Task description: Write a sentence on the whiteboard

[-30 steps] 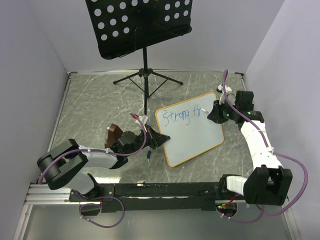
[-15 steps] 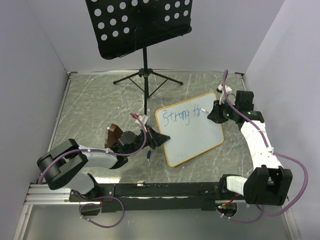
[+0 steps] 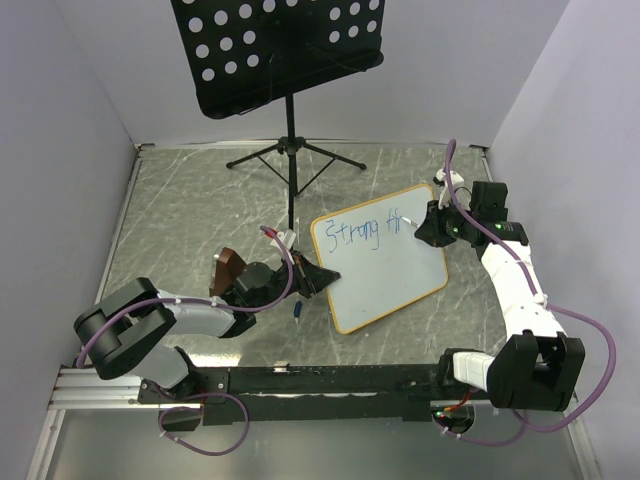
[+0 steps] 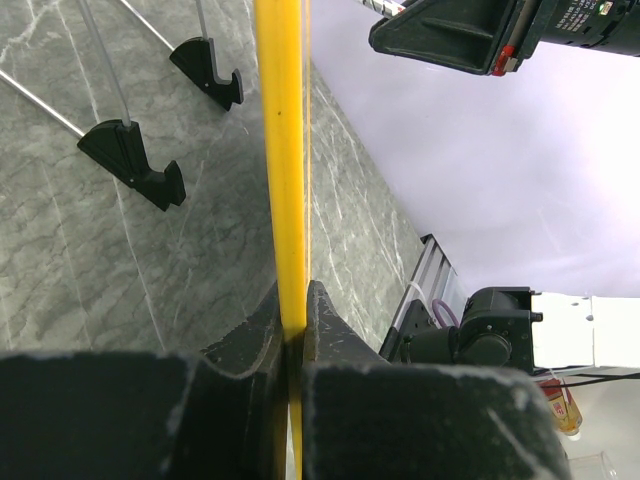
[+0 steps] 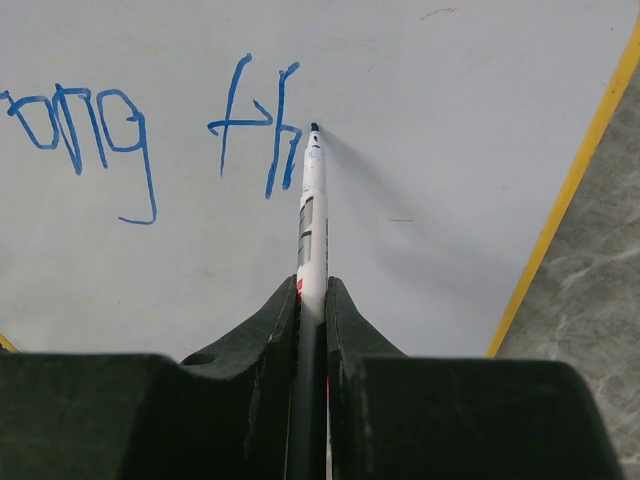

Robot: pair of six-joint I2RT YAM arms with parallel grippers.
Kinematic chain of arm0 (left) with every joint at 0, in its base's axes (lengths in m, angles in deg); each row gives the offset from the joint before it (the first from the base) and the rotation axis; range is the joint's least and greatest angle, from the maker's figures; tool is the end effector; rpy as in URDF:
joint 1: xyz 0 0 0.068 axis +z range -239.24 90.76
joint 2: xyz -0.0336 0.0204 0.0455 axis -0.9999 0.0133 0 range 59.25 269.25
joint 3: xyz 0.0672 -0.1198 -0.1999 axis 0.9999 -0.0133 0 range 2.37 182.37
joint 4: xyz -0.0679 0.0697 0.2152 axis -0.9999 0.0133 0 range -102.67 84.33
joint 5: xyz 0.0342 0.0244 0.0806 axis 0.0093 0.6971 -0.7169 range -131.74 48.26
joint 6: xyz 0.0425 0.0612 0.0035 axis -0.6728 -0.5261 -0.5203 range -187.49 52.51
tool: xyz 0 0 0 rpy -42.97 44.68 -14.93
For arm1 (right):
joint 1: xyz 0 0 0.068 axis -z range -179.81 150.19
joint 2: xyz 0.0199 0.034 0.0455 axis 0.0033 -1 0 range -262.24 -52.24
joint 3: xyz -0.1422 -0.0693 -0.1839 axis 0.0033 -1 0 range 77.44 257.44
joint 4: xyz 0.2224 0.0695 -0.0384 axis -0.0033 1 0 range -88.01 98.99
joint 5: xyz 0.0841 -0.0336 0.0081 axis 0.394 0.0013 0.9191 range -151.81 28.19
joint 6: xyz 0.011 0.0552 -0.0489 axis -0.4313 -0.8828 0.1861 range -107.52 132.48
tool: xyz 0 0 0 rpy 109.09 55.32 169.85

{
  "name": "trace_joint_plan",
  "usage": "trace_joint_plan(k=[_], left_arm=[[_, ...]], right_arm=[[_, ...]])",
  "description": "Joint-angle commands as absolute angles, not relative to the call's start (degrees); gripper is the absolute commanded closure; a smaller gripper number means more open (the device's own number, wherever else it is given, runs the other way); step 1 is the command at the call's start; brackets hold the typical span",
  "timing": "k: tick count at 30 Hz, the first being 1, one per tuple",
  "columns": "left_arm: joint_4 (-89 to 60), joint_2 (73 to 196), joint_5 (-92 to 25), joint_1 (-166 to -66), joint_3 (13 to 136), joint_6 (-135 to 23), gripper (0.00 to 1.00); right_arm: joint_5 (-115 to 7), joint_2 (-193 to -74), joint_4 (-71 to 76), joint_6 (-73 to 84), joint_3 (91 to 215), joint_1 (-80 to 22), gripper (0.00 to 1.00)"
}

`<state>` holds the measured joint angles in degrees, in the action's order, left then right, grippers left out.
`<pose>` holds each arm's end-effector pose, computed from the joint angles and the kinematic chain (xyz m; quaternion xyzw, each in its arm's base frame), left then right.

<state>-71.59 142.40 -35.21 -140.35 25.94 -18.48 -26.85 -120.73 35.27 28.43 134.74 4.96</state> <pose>0.1768 -0.2305 0.1853 0.0530 0.7092 -0.5641 0.4195 0.2515 0.0150 0.2588 -0.2013 0.8640 0.2061 0.4129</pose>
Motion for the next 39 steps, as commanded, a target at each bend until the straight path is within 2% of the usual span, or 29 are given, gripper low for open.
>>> trace_joint_plan(k=[1,39], left_arm=[[-78.6,141.5,-33.3,-140.3,26.6,-20.5,0.99],[-78.3,141.9,-32.9,-140.3,27.2,-20.4,0.99]], right_arm=[[-26.3,-119.7,33.7,28.7,134.6,5.3,1.0],[-25.3,-119.7,34.0,29.1,134.7,5.3,1.0]])
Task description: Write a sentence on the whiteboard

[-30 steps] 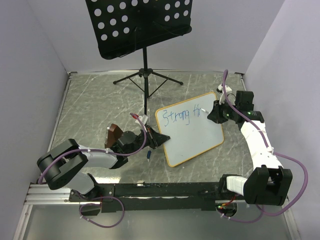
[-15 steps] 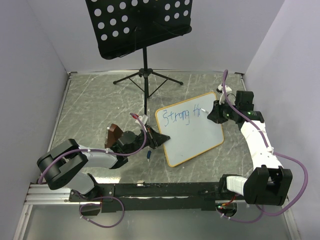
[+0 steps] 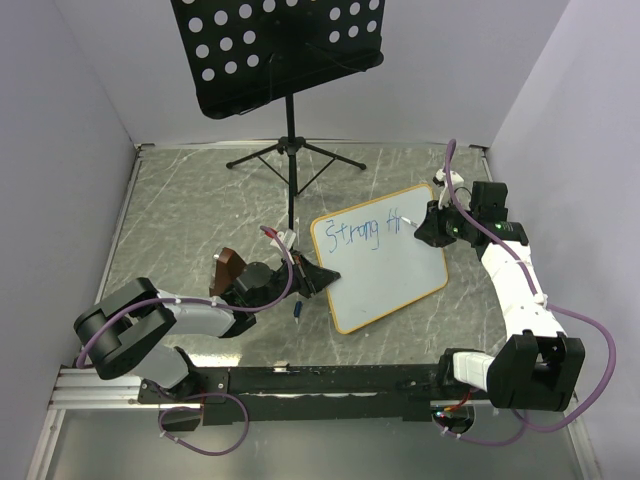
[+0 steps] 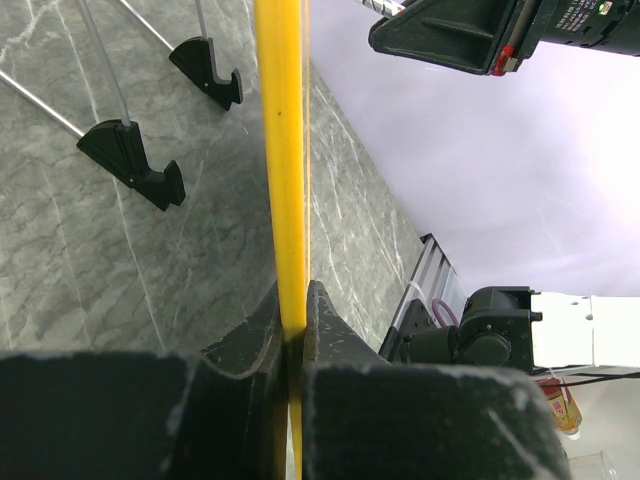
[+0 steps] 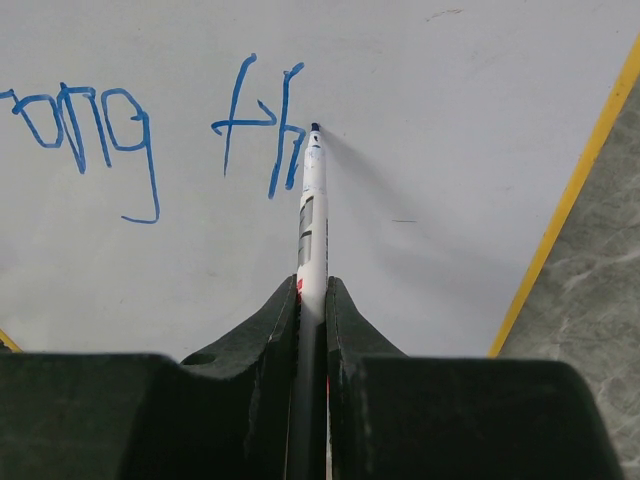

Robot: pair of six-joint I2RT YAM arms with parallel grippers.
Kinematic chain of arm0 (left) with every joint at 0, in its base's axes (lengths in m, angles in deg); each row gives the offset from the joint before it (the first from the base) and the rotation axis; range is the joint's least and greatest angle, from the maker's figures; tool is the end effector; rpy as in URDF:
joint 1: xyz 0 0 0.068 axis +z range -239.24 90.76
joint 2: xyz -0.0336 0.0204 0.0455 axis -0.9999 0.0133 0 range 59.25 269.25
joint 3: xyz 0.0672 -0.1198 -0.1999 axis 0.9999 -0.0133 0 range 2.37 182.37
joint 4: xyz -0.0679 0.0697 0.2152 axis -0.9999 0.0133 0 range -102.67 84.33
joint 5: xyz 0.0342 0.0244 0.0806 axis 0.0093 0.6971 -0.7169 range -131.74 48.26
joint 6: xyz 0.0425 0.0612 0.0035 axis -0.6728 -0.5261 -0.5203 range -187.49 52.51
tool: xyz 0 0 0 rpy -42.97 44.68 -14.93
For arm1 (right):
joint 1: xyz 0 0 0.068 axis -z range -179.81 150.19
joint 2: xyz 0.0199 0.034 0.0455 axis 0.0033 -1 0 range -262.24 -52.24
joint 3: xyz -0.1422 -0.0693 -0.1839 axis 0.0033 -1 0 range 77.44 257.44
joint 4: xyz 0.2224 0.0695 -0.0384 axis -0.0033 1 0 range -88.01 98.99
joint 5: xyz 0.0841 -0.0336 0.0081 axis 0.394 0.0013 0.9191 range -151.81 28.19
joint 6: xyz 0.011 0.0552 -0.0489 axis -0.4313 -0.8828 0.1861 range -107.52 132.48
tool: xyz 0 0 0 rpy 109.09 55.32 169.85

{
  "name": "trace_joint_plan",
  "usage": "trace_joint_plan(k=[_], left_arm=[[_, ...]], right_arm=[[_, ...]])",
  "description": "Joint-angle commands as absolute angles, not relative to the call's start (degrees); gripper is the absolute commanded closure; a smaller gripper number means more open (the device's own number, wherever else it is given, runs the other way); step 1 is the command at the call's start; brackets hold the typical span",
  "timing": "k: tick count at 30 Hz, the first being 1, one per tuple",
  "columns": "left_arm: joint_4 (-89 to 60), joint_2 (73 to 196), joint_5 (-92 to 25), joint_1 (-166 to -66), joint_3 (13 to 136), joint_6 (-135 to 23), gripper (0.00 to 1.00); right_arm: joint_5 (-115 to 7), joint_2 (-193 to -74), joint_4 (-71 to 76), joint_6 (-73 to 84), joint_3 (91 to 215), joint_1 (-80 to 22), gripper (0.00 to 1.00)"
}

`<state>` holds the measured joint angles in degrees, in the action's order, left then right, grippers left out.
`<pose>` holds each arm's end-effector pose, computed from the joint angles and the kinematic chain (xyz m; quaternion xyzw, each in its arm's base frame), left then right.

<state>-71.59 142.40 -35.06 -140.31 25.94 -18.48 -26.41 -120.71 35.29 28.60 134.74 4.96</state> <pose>0.1768 -0.2304 0.1853 0.0537 0.7092 -0.5645 0.4189 0.2513 0.0154 0.2590 -0.2039 0.8625 0.2089 0.4134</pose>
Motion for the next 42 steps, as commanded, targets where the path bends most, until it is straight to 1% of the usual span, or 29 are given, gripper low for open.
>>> trace_joint_plan(k=[1,20,35,42], left_arm=[[-78.4,141.9,-32.9,-140.3,27.1,-20.4,0.99],[-78.9,142.2,-33.0,-140.3,27.1,-20.0,0.99],[-78.9,142.1,-33.2,-140.1,26.8,-20.1,0.99],[-78.8,142.5,-32.8,-140.1,27.2,-20.0,0.99]], right_arm=[[-25.2,-119.7,34.0,29.2,134.7,5.4,1.0],[-25.9,-119.7,34.9,30.0,133.9,5.3,1.0],[-26.1,-116.3,37.4,32.0,129.7,5.8,1.0],[-25.5,-117.5,36.2,31.1,131.6,5.8,1.0]])
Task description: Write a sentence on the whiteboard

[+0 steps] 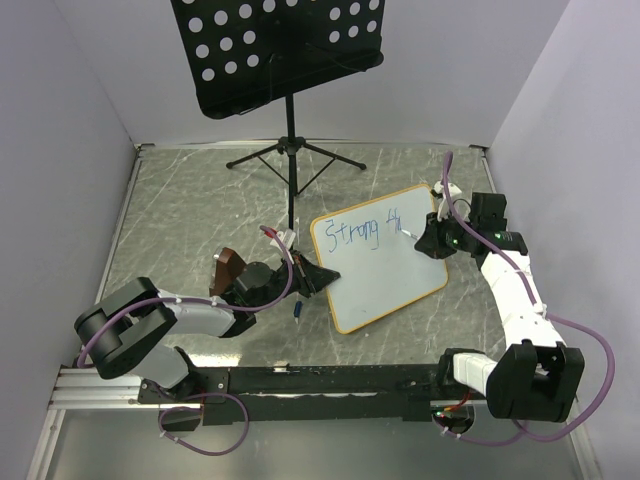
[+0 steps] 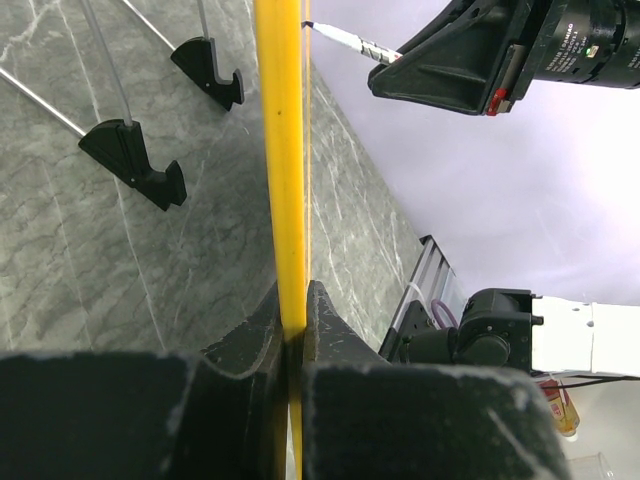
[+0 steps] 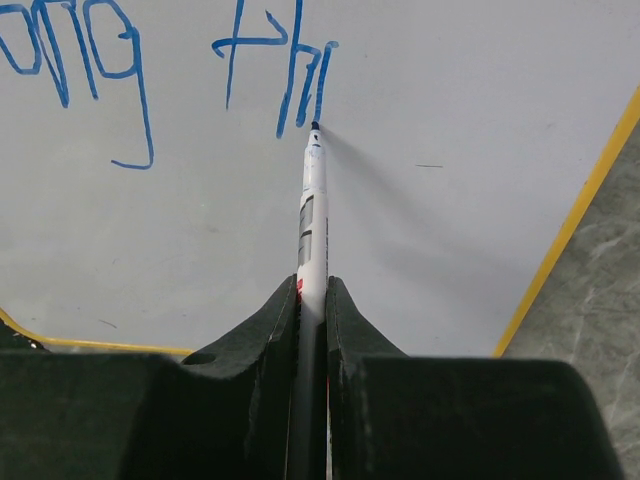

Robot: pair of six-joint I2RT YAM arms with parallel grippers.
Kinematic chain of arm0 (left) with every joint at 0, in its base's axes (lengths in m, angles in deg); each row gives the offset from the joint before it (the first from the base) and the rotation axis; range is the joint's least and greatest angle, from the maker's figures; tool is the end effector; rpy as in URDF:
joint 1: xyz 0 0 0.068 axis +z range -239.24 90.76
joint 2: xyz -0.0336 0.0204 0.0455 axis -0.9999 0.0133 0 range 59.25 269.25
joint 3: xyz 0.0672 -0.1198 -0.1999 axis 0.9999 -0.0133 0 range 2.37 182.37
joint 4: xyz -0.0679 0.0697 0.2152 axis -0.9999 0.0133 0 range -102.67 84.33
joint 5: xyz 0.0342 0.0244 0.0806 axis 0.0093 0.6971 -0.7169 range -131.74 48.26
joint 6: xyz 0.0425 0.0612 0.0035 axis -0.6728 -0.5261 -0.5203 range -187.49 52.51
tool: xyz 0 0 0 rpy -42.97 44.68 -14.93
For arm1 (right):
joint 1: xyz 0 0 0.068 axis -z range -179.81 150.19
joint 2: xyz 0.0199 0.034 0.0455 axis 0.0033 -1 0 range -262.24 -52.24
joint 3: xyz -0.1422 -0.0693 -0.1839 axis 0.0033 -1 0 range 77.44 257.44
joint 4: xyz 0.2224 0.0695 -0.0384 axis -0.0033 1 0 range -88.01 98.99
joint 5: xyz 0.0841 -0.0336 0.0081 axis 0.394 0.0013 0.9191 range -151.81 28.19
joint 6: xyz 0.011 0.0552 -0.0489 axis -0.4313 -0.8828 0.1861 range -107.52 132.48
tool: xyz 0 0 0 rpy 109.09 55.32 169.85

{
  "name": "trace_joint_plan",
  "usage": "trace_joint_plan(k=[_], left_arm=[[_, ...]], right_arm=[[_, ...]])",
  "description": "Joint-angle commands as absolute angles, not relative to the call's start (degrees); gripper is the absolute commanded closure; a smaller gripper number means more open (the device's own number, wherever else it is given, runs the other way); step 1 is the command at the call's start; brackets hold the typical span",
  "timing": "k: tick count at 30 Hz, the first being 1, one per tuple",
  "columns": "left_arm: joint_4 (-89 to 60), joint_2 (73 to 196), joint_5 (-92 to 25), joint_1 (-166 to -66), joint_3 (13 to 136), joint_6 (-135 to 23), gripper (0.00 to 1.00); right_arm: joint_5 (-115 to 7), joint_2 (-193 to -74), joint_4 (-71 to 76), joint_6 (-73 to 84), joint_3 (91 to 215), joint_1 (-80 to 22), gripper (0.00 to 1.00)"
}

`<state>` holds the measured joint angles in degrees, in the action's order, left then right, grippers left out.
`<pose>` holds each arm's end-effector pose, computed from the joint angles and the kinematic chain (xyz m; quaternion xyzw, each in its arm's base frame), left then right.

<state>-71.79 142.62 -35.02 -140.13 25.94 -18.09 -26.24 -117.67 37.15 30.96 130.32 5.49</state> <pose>0.1777 -0.2301 0.1847 0.0504 0.7095 -0.5654 0.4176 0.2353 0.0147 0.2439 -0.2114 0.8696 0.2080 0.3949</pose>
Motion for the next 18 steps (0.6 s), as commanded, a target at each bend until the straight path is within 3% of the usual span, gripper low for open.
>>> trace_joint_plan(k=[1,18], left_arm=[[-78.7,142.5,-32.8,-140.1,27.2,-20.1,0.99],[-78.0,142.1,-32.7,-140.1,27.3,-20.3,0.99]], right_arm=[[-25.5,-117.9,35.9,31.0,131.9,5.8,1.0],[-27.4,-121.8,32.7,27.6,136.1,6.5,1.0]])
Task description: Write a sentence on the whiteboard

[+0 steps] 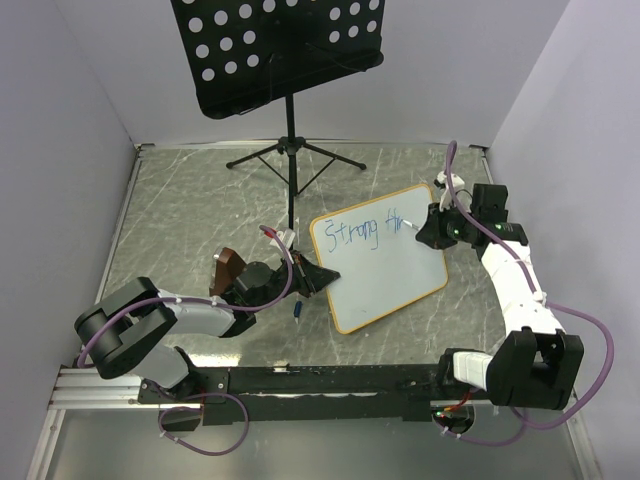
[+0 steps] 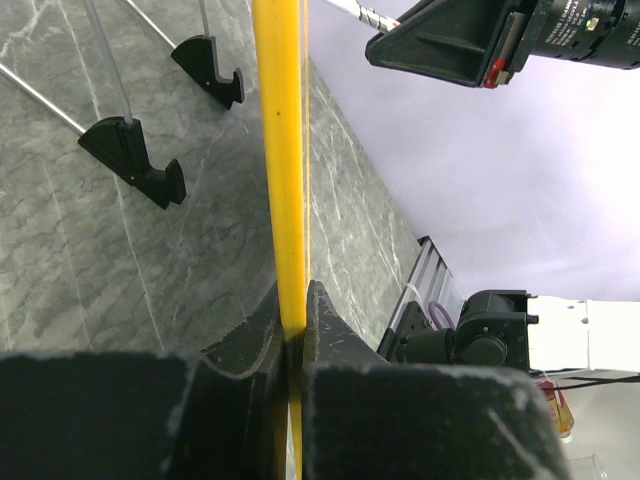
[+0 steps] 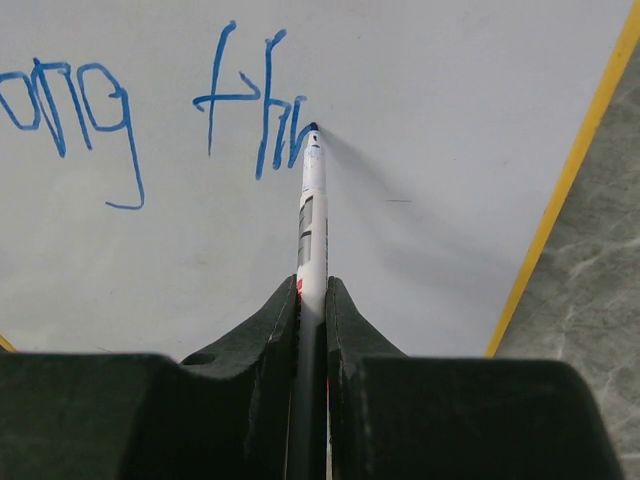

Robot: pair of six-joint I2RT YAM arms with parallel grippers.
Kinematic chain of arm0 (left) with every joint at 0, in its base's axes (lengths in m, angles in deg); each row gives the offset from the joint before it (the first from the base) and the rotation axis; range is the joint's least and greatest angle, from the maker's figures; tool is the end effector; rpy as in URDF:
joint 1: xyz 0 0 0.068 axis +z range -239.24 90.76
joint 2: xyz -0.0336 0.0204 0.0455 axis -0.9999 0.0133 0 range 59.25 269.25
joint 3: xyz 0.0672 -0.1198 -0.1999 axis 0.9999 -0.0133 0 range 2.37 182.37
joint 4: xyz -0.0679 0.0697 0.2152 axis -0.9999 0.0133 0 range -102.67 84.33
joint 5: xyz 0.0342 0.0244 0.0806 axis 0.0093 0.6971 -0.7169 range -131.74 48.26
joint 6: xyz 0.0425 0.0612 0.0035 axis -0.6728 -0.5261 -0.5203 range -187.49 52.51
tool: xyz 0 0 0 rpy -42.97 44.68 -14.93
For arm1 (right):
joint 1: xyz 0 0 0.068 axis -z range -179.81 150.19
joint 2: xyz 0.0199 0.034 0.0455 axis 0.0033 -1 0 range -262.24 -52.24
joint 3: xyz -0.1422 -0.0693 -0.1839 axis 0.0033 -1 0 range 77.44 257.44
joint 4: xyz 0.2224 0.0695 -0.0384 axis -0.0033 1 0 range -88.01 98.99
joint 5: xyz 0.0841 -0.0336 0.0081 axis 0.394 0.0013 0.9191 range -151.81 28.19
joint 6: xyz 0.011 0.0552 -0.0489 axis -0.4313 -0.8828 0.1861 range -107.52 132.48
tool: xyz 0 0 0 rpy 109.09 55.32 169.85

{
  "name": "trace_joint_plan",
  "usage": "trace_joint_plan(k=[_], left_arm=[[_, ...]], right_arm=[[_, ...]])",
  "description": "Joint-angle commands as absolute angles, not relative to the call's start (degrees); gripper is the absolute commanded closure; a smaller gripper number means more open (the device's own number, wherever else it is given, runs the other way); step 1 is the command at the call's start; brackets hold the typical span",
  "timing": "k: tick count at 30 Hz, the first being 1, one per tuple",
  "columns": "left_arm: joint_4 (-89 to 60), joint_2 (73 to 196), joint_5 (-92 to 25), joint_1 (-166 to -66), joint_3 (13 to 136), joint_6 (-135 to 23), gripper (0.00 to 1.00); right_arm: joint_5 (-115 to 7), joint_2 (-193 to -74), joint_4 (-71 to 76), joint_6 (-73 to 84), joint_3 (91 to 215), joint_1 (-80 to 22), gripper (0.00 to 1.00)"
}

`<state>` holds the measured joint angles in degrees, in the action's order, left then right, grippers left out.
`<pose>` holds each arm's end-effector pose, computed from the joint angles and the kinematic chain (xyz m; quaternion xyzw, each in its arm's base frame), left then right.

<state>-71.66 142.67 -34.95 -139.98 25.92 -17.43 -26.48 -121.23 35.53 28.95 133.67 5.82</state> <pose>0.1782 -0.2297 0.1841 0.0457 0.7111 -0.5666 0.4139 0.2510 0.0116 0.2507 -0.1960 0.8698 0.2084 0.4021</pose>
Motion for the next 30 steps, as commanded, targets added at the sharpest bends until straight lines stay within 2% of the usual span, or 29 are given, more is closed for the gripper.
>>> trace_joint_plan(k=[1,30], left_arm=[[-78.0,142.1,-32.7,-140.2,27.4,-20.3,0.99],[-78.3,142.7,-32.2,-140.1,27.6,-19.9,0.99]], right_arm=[[-27.6,-121.9,32.8,27.6,136.2,6.8,1.0],[-22.6,-119.5,36.4,30.8,133.2,8.3,1.0]])
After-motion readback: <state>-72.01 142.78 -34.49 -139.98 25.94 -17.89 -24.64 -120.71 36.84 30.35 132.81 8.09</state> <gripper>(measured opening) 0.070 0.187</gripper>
